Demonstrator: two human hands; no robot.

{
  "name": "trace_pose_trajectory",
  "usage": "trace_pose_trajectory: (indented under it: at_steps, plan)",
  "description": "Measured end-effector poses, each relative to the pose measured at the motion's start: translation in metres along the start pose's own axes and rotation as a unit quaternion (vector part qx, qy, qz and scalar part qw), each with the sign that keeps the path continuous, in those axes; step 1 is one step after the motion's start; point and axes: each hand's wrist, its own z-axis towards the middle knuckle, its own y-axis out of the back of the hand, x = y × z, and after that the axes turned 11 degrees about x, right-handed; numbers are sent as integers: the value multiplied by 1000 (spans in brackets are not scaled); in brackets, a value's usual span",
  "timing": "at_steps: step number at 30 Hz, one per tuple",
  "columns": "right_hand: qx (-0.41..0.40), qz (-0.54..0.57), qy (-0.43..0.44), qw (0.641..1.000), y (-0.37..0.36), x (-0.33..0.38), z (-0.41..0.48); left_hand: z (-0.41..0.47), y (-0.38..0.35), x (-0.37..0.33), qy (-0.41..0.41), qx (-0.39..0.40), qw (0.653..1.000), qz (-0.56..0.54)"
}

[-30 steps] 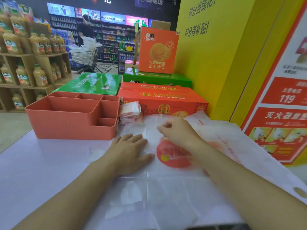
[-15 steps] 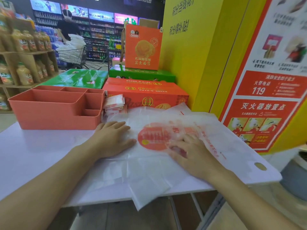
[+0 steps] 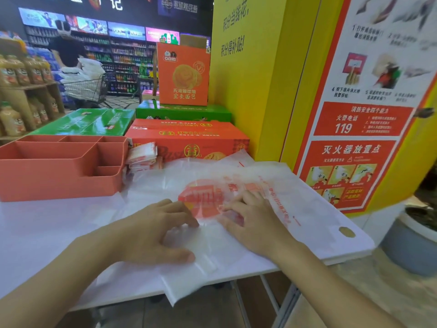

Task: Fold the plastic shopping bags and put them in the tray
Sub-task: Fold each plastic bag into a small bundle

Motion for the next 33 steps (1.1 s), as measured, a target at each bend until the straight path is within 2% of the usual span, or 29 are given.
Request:
trace_pose_trajectory:
  at_steps: [3,7,18,23,27,30,33]
  plan:
    - [-9,17,42,999,2,2,-5,-1,2,-1,5,6,1000,11]
    - [29,12,84,996,5,5,-10,-1,4,-4,12,19,999,26]
    - [166,-53,77,982,23,9,-20,-1,16,-16,42,55,994,83]
    - [166,-49,85,981,38,5,-27,-3,21,-24,66,67,993,78]
    - [172,-27,58,983,41,-8,-30,-8,22,-17,79,23,996,43]
    - [146,3,34,989,48,-24,-32,-13,21,-7,77,-13,997,7]
    - [104,47,5,993,55,-41,-36,-17,20,8,104,-26,994,15]
